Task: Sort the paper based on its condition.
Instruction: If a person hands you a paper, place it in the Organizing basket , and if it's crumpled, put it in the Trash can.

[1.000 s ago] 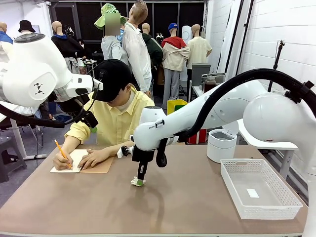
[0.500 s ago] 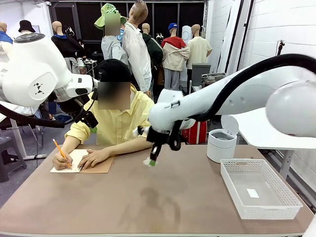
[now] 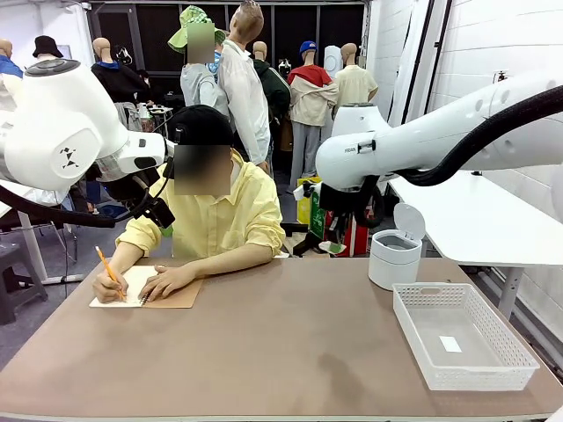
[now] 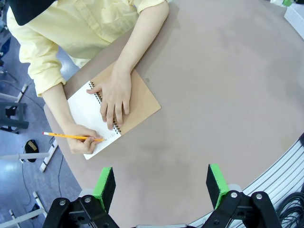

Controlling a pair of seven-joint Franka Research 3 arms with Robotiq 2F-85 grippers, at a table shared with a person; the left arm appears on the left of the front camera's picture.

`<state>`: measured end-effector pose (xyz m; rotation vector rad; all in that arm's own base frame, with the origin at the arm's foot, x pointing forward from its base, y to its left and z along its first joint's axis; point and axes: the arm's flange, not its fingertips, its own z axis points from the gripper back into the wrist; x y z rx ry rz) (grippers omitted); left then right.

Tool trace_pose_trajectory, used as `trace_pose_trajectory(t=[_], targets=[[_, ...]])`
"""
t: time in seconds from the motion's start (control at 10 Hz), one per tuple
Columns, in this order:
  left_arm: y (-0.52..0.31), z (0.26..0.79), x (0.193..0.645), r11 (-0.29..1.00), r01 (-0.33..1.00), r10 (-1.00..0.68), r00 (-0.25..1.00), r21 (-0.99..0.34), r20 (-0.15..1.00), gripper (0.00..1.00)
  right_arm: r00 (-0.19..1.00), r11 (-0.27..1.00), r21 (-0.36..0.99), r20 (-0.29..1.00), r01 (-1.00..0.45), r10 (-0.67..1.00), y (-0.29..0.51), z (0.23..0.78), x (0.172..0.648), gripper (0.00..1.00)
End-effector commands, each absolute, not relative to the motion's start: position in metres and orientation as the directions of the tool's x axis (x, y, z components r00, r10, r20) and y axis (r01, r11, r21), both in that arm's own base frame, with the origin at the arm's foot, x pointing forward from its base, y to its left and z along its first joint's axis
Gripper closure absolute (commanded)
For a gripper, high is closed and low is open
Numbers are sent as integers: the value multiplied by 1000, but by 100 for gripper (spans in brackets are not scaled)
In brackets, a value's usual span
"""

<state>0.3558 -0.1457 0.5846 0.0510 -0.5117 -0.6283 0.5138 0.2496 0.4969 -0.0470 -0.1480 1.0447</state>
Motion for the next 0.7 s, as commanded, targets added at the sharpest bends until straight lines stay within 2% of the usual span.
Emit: trace_pose_trajectory(t=[0.0, 0.1, 0.5, 0.6], targets=[[-145, 585, 356, 814, 547, -571, 688, 197, 447, 0, 525, 531, -128, 79, -838, 847, 261, 498, 509, 82], [-145, 585, 356, 814, 547, -571, 688, 197, 447, 0, 493, 502, -109, 100, -858, 864, 250, 497, 514, 82], [-145, 585, 356, 814, 547, -571, 688, 197, 447, 0, 503, 511, -114, 96, -852, 859, 251, 498, 513, 82], [-145, 585, 356, 814, 547, -571, 688, 197, 447, 0, 579, 576, -269, 77, -772, 812, 259, 486, 512, 82]])
